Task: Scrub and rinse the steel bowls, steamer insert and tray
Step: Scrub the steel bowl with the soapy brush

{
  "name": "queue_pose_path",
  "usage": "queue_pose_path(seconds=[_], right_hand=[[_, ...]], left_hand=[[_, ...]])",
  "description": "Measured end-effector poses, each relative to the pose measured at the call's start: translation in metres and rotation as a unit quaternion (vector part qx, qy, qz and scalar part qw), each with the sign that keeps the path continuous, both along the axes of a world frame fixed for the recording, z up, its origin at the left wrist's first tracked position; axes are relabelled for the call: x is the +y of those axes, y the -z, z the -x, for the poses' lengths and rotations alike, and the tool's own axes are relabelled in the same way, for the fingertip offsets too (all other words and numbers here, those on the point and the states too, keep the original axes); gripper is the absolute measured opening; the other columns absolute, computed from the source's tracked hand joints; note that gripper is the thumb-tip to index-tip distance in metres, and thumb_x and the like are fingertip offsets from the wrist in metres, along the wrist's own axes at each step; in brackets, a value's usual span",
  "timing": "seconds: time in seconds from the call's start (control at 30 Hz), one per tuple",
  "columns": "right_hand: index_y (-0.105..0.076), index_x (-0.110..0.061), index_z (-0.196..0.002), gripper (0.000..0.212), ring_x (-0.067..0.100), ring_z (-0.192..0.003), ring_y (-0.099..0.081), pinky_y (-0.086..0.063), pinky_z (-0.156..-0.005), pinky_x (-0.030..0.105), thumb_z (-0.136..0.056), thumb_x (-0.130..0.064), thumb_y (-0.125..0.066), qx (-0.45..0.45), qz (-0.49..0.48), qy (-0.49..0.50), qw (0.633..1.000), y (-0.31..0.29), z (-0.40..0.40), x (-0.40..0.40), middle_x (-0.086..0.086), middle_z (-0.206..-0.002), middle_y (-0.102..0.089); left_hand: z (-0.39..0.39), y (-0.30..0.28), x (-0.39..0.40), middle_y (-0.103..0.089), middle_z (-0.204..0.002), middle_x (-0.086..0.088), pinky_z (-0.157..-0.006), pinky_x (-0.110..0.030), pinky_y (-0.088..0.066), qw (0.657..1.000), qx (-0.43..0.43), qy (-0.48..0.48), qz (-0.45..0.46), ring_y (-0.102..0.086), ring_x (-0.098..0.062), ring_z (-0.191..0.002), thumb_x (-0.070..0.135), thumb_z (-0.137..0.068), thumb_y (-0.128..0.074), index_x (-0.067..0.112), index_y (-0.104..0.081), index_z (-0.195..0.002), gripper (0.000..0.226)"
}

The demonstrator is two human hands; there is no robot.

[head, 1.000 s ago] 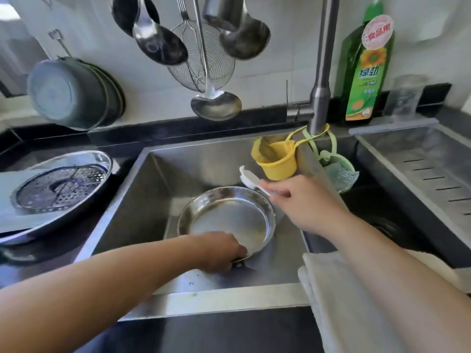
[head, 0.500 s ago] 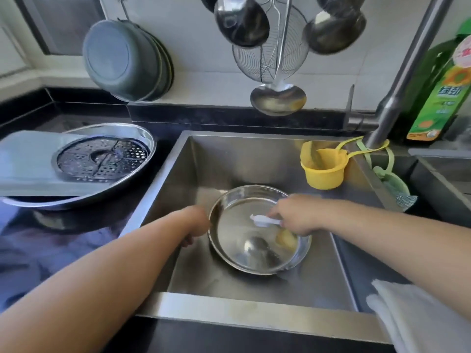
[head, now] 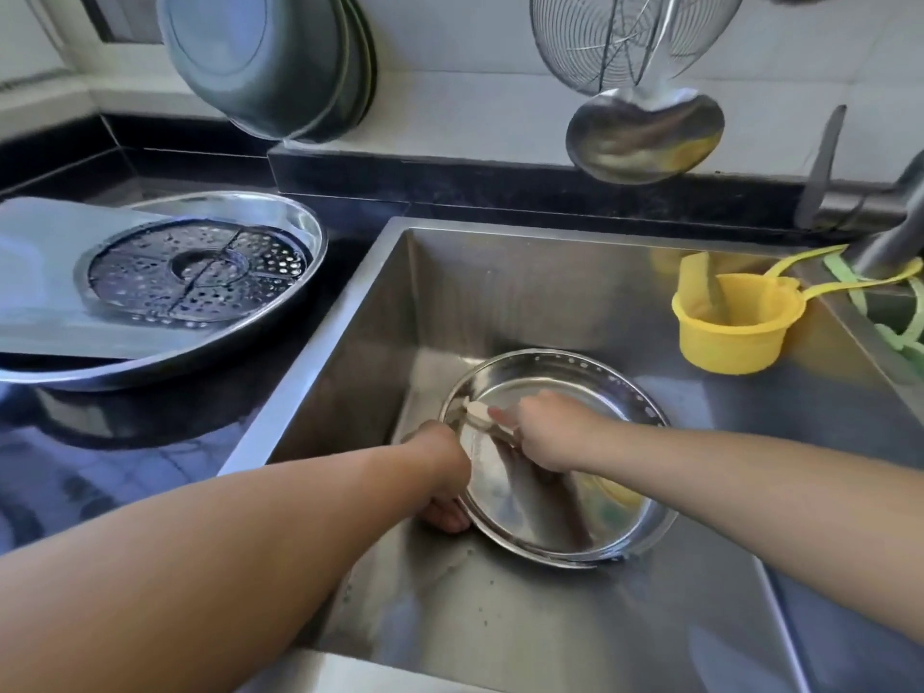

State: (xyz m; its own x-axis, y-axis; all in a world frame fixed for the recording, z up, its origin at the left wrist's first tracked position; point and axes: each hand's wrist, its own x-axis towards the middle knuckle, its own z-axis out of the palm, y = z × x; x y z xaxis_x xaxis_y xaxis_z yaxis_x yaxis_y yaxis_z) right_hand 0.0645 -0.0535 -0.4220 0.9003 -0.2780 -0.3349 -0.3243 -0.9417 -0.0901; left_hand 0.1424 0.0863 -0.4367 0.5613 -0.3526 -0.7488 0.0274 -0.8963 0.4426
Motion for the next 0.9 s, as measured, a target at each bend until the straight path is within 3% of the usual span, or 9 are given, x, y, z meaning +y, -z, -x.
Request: queue_pose_path(seconds=[0.1,0.2,0.3,0.4,0.47,0.63,0.73,0.8,0.9], right_hand=[[-0.062,-0.024,-0.129,0.032,0.032,-0.105,-0.063,-0.044,-0.072,0.030,-0.098,-0.025,-0.056,0.019,-0.021,0.014,1.000,-0.002,0.000,0.007,0.011,-0.120,-0.067],[-0.057,-0.031,-0.141,0.044,0.023,-0.075,-0.060,-0.043,-0.055,0.024,-0.097,-0.022,-0.057,0.106,-0.119,0.003,0.987,-0.008,0.013,0.027,0.005,-0.096,-0.068],[-0.048,-0.032,-0.149,0.059,0.024,-0.066,-0.056,-0.044,-0.052,0.025,-0.094,-0.011,-0.054,0.202,-0.189,0.033,0.960,-0.018,0.036,0.032,0.006,-0.085,-0.065],[-0.044,-0.024,-0.151,0.057,0.014,-0.050,-0.047,-0.036,-0.039,0.017,-0.097,-0.005,-0.050,0.267,-0.224,0.063,0.935,-0.035,0.064,0.019,0.002,-0.073,-0.060],[-0.042,-0.020,-0.152,0.056,0.011,-0.048,-0.043,-0.032,-0.037,0.015,-0.098,-0.004,-0.049,0.287,-0.220,0.077,0.929,-0.051,0.079,0.010,0.002,-0.071,-0.057],[-0.050,-0.016,-0.142,0.038,0.007,-0.042,-0.041,-0.028,-0.035,0.014,-0.104,-0.010,-0.049,0.160,-0.362,0.174,0.902,-0.079,0.088,0.008,0.004,-0.072,-0.056],[-0.059,-0.014,-0.115,0.018,0.006,-0.044,-0.039,-0.024,-0.033,0.015,-0.105,-0.009,-0.044,0.038,-0.471,0.188,0.861,-0.087,0.077,0.027,0.006,-0.077,-0.051],[-0.061,-0.007,-0.110,0.017,0.008,-0.045,-0.038,-0.024,-0.034,0.015,-0.104,-0.008,-0.044,0.053,-0.433,0.173,0.883,-0.078,0.077,0.038,0.006,-0.076,-0.051],[-0.062,-0.001,-0.126,0.033,0.021,-0.054,-0.049,-0.035,-0.040,0.021,-0.096,0.000,-0.050,0.232,-0.174,0.087,0.953,-0.058,0.097,0.035,0.009,-0.075,-0.060]], left_hand=[[0.003,-0.003,0.000,-0.063,-0.049,-0.016,-0.035,-0.026,-0.051,1.000,0.003,0.000,0.003,-0.067,-0.017,-0.040,-0.001,-0.107,-0.038,-0.012,-0.058,-0.083,0.033],[0.008,-0.006,-0.002,-0.065,-0.055,-0.021,-0.039,-0.034,-0.057,1.000,0.009,0.002,0.012,-0.063,-0.024,-0.035,-0.005,-0.105,-0.034,-0.022,-0.061,-0.101,0.032],[0.002,0.000,-0.003,-0.071,-0.075,-0.027,-0.043,-0.037,-0.060,1.000,0.023,-0.003,0.011,-0.067,-0.028,-0.043,0.001,-0.105,-0.036,-0.020,-0.064,-0.112,0.035],[0.003,-0.005,0.001,-0.078,-0.092,-0.023,-0.055,-0.039,-0.064,0.999,0.042,-0.019,0.012,-0.073,-0.028,-0.053,0.011,-0.105,-0.048,-0.009,-0.069,-0.114,0.030],[0.007,-0.018,-0.001,-0.076,-0.097,-0.025,-0.050,-0.038,-0.063,0.997,0.021,-0.029,0.061,-0.074,-0.033,-0.058,0.006,-0.101,-0.054,-0.007,-0.066,-0.116,0.023],[0.013,-0.057,-0.008,-0.068,-0.106,-0.022,-0.047,-0.043,-0.061,0.972,-0.121,-0.027,0.201,-0.074,-0.036,-0.060,0.004,-0.096,-0.046,0.008,-0.059,-0.118,0.027],[0.029,-0.075,-0.001,-0.061,-0.102,-0.018,-0.050,-0.049,-0.062,0.949,-0.236,0.022,0.206,-0.073,-0.041,-0.071,0.003,-0.093,-0.041,0.013,-0.049,-0.111,0.022],[0.035,-0.078,0.005,-0.060,-0.098,-0.017,-0.048,-0.045,-0.061,0.939,-0.277,0.048,0.199,-0.071,-0.040,-0.071,0.003,-0.094,-0.036,0.016,-0.044,-0.102,0.017],[0.029,-0.080,0.012,-0.061,-0.098,-0.013,-0.048,-0.039,-0.060,0.930,-0.312,0.063,0.187,-0.070,-0.034,-0.073,0.007,-0.097,-0.036,0.019,-0.044,-0.099,0.015]])
